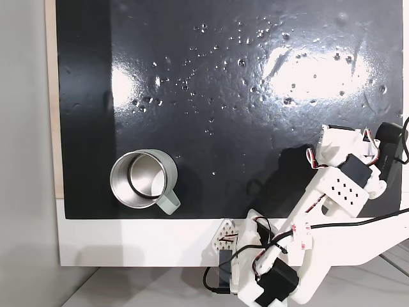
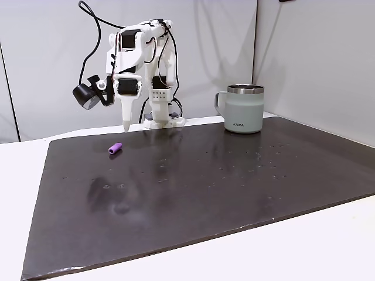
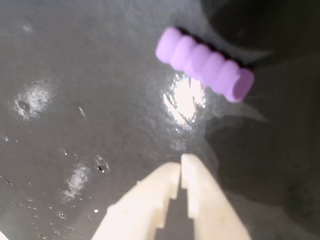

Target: Grasp a pengrip and put it in the cup.

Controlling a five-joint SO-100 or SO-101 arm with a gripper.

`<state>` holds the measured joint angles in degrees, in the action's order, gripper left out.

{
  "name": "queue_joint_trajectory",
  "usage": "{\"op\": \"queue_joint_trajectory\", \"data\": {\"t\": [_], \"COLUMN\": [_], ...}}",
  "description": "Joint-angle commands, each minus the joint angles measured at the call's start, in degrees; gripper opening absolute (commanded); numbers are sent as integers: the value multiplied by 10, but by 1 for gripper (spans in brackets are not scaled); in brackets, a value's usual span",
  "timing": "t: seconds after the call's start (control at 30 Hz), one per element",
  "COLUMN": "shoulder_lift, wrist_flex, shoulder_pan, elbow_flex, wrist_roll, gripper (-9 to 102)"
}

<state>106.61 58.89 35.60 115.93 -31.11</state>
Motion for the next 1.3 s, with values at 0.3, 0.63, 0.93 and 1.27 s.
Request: {"op": "queue_joint_trajectory", "data": {"t": [0.3,0.63,0.93,1.27], "shoulder_lift": [-124,-204,-243,-316], "wrist_flex": [55,142,189,179], "shoulder_pan": [48,48,62,73], "elbow_flex": [-184,-293,-293,-340], "wrist_roll": [-333,-485,-641,-715], "gripper": [13,24,24,24]}}
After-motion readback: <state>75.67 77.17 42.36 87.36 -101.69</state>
